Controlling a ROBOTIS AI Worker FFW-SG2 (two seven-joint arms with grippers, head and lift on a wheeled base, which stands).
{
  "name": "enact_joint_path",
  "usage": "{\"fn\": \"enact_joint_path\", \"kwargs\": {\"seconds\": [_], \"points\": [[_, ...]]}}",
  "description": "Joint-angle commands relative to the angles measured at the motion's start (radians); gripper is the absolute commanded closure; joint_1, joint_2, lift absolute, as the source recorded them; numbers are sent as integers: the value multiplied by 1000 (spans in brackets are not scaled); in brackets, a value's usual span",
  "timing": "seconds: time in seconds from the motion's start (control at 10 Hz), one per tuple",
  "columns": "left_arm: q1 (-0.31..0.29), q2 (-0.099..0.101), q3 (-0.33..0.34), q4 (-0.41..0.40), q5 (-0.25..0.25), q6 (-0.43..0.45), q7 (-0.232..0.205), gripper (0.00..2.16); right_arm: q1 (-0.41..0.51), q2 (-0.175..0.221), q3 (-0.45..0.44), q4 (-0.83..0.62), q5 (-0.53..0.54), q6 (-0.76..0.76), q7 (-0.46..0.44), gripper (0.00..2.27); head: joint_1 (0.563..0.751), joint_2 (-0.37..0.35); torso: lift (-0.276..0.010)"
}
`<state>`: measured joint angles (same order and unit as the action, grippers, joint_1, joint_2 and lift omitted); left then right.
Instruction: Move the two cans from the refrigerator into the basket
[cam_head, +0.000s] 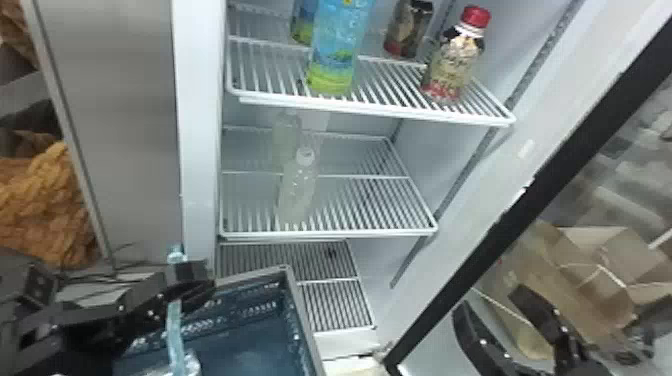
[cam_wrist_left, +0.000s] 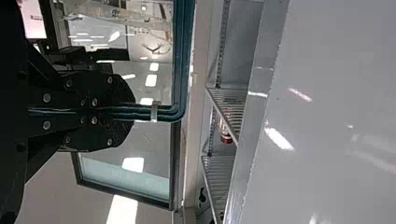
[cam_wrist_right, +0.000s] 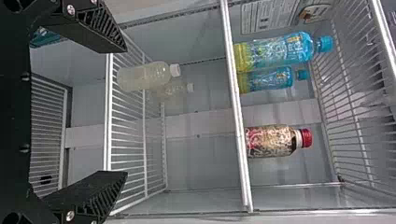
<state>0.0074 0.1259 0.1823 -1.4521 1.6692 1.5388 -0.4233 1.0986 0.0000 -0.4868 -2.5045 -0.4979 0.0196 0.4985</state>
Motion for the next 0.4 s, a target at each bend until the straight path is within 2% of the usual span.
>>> {"fn": "enact_joint_path", "kwargs": {"seconds": [0.0,0.3], "points": [[2,0,3,-2,0,0,0,1199,-6,1,4,2,1,0,0,110,695,-350,-218],[2,0,5,-7,0,0,0,1199,-11,1,4,7,1,0,0,110,695,-350,-218]]}}
